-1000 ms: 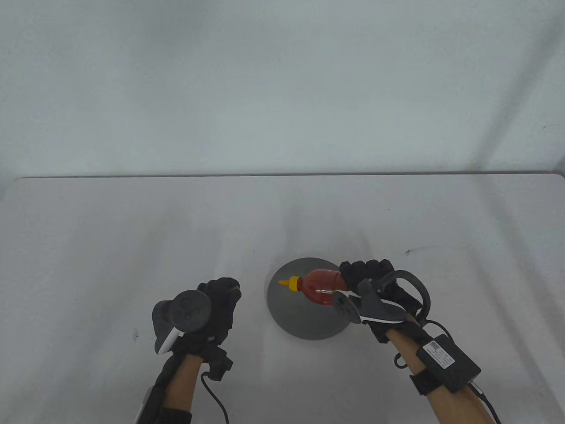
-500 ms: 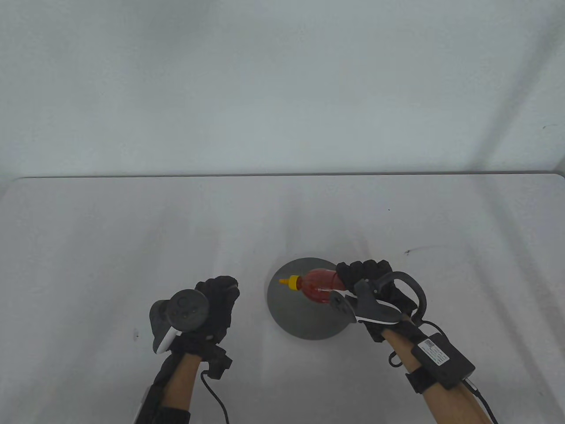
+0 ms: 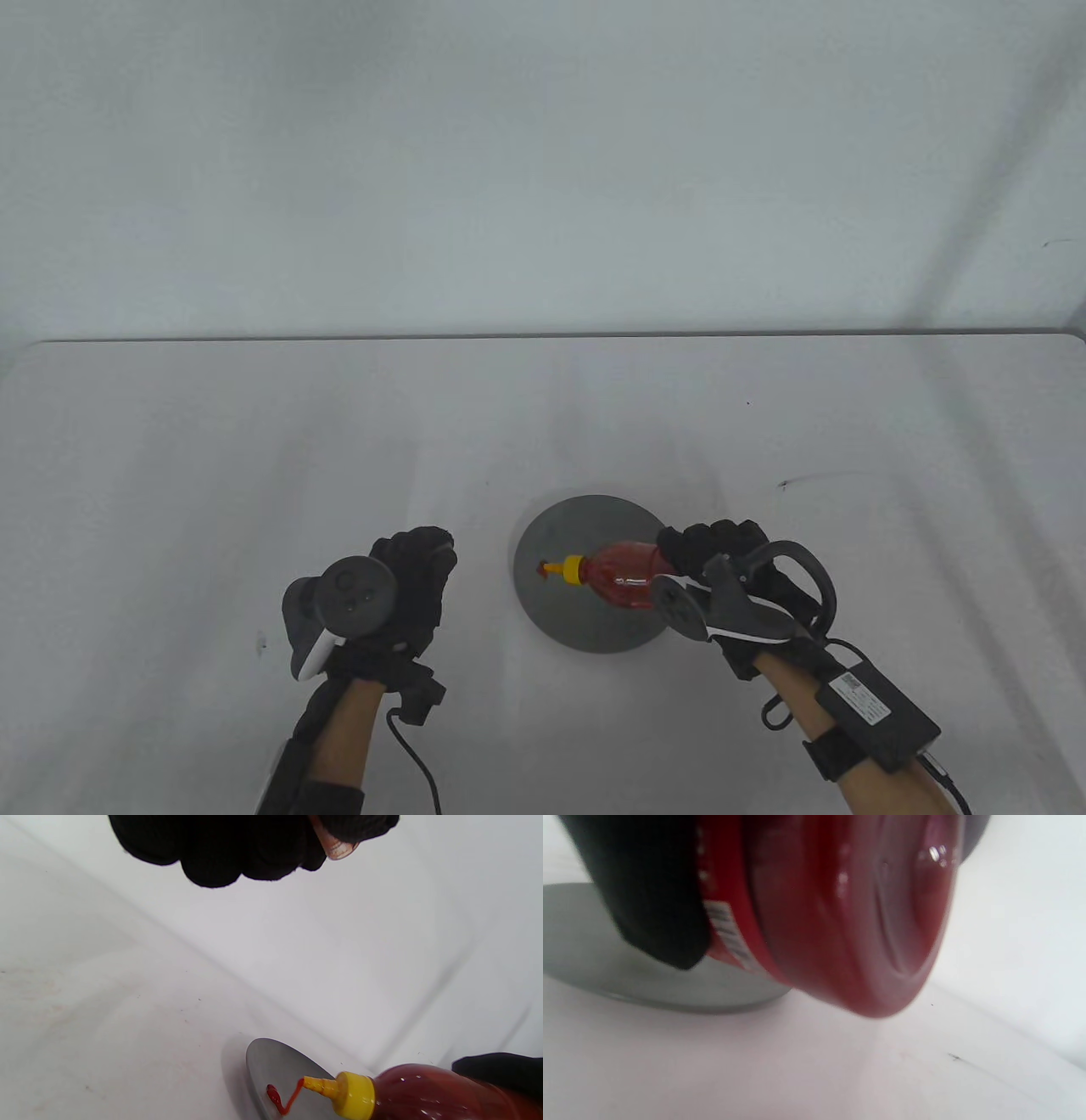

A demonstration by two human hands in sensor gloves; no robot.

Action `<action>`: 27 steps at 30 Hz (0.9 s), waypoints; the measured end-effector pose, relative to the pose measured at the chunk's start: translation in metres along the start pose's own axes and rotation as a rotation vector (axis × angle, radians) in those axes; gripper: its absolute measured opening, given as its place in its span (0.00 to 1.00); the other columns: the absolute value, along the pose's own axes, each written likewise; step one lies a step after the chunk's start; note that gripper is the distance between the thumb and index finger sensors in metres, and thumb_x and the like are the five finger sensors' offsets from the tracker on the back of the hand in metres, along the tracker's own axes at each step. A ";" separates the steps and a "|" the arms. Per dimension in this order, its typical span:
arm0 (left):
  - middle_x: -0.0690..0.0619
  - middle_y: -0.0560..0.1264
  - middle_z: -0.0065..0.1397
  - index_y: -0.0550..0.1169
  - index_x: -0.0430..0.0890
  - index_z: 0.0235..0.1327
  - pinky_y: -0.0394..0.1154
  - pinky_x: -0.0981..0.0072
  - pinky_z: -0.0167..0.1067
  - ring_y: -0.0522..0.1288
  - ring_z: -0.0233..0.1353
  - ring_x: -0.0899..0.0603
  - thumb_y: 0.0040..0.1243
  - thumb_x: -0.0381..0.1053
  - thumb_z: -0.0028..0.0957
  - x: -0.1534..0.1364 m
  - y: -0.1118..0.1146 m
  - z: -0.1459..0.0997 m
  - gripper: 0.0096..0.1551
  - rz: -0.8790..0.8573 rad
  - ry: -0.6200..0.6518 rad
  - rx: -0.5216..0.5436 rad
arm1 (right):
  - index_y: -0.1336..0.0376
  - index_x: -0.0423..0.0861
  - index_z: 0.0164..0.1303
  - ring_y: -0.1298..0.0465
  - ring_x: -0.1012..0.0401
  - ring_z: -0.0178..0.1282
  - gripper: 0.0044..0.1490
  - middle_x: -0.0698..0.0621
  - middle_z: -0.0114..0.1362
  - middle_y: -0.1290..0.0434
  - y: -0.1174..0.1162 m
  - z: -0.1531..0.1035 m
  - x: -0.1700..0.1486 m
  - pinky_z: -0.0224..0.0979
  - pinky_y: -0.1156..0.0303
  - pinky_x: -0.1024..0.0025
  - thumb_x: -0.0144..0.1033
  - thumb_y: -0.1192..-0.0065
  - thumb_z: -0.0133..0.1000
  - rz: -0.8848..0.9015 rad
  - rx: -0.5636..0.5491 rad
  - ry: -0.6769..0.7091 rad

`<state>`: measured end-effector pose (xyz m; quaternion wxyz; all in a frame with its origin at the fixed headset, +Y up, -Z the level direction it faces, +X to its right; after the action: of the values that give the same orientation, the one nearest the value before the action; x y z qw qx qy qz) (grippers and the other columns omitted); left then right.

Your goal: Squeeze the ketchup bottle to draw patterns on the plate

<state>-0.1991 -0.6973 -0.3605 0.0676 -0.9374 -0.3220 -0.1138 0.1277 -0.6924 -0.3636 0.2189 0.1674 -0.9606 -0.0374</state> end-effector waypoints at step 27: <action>0.45 0.75 0.61 0.70 0.40 0.66 0.71 0.37 0.64 0.75 0.64 0.40 0.44 0.55 0.59 -0.006 -0.008 -0.004 0.29 -0.012 -0.018 0.052 | 0.41 0.48 0.77 0.25 0.45 0.66 0.58 0.41 0.72 0.26 -0.006 -0.013 -0.019 0.70 0.29 0.37 0.58 0.10 0.43 0.036 -0.021 -0.038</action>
<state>-0.2089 -0.6956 -0.3579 0.0883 -0.9345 -0.3309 -0.0972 0.1515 -0.6911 -0.3605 0.2028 0.1470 -0.9670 -0.0469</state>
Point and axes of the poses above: the tracker on the back of each hand, its own x axis roughly to the thumb side, its own z axis roughly from the wrist to the fingertips, y = z × x, the point moved 4 cm from there along z, roughly from the wrist to the fingertips
